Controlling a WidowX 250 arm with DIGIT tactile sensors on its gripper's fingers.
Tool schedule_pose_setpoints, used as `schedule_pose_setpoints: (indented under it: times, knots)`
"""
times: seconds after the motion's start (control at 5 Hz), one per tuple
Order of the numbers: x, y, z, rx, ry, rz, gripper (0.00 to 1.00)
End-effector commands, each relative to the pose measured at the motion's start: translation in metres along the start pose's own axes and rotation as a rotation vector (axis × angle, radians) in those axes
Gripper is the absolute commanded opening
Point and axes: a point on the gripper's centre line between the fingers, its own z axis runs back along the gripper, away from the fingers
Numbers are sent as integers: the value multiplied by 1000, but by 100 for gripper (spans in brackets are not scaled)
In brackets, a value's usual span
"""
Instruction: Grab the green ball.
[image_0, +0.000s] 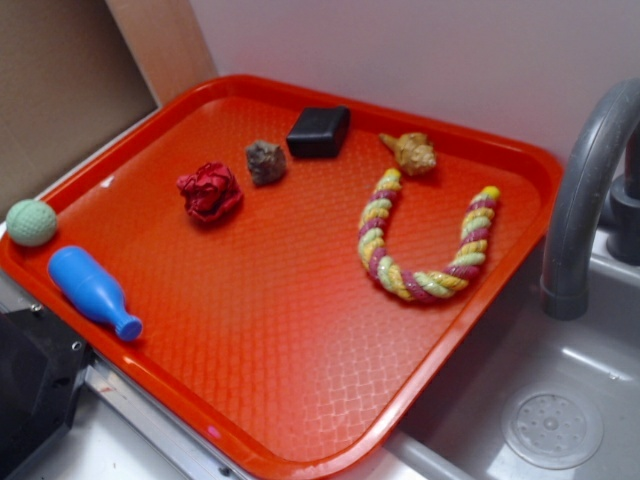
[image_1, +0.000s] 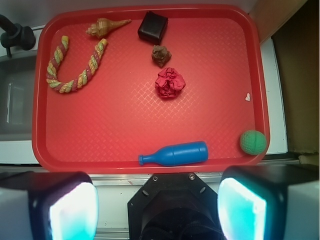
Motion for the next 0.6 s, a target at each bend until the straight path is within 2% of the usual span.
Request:
schedule_pose_setpoints:
  times: [0.0, 0.2, 0.4]
  knots:
    - [0, 0, 0, 0, 0, 0, 100]
    - [24, 43, -35, 72, -67, -161, 100]
    - [40, 68, -38, -12, 0, -325, 100]
